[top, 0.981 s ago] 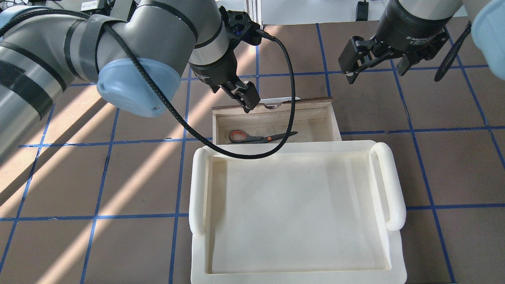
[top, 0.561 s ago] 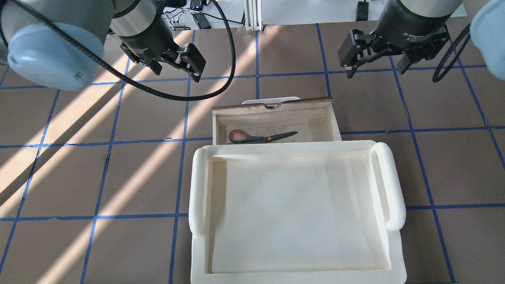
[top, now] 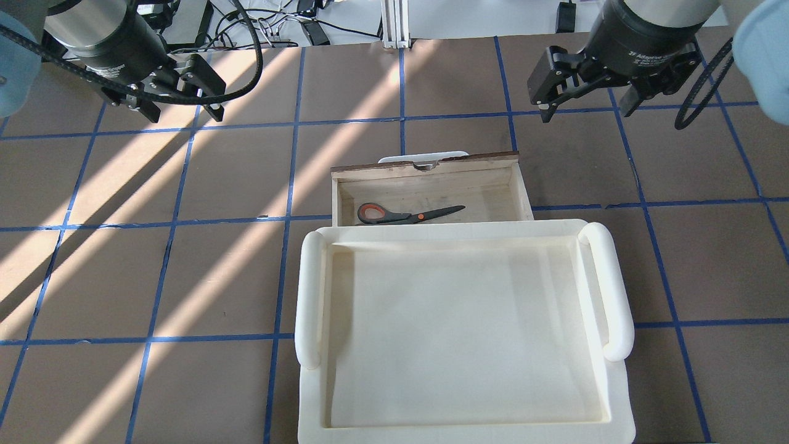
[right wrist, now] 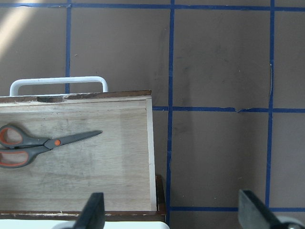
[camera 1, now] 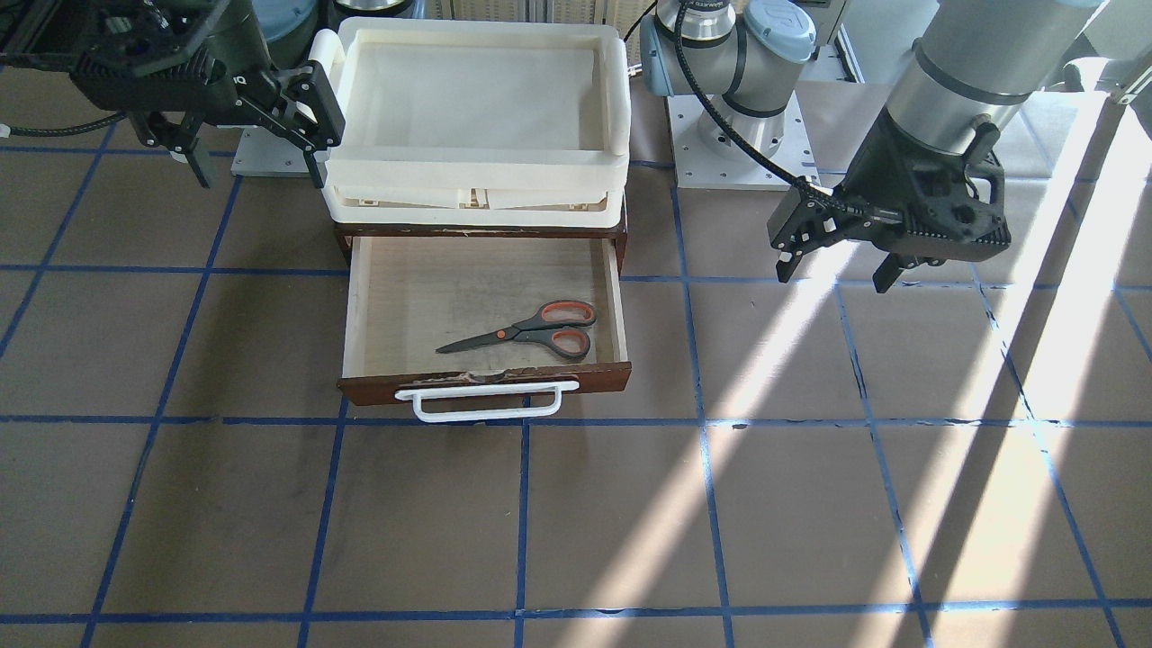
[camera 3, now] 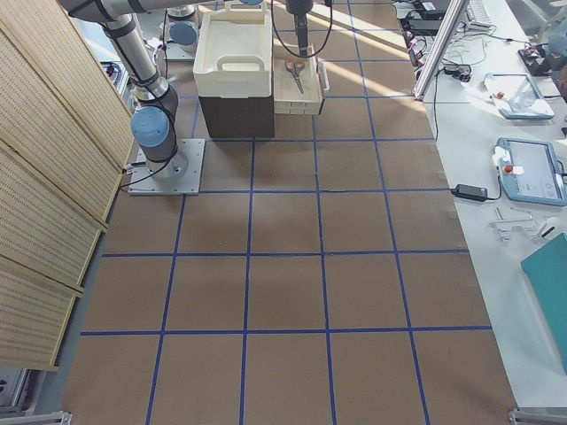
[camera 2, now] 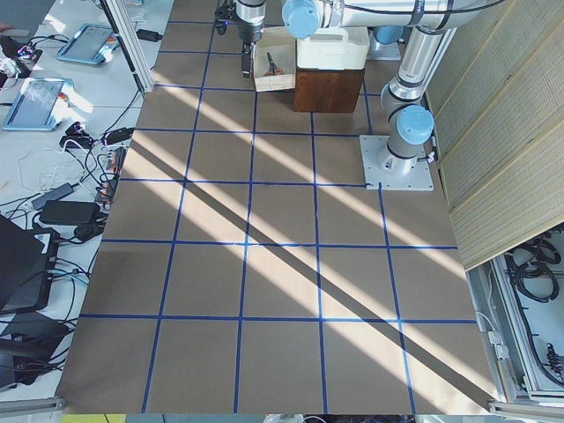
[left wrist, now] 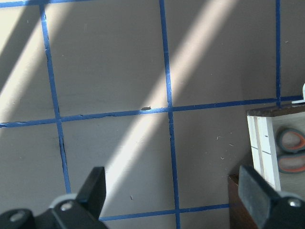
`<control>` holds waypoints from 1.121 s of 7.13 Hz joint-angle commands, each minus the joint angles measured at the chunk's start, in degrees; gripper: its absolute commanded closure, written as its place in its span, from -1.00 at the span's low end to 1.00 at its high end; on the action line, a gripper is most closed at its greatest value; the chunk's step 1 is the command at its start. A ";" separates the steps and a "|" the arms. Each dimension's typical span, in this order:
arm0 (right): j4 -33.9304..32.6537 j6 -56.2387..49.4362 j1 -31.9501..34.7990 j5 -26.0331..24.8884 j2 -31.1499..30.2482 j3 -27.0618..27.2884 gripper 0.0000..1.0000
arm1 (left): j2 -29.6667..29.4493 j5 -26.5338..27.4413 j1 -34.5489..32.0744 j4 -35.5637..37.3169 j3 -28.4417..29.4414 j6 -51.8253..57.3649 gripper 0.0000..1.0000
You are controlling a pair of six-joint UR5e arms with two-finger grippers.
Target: Place scissors in drawer with both arms
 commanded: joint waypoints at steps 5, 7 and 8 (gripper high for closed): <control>-0.09 0.00 0.00 0.09 0.12 0.00 -1.00 | 2.33 3.80 0.15 -3.02 -0.74 -4.00 -1.00; -0.09 0.00 0.00 0.27 0.12 0.09 -1.00 | 1.99 3.11 -0.28 -3.11 -1.01 -5.22 -1.00; -0.09 0.00 0.00 0.35 0.03 0.00 -1.00 | 2.07 3.46 -0.37 -3.11 -1.01 -6.10 -1.00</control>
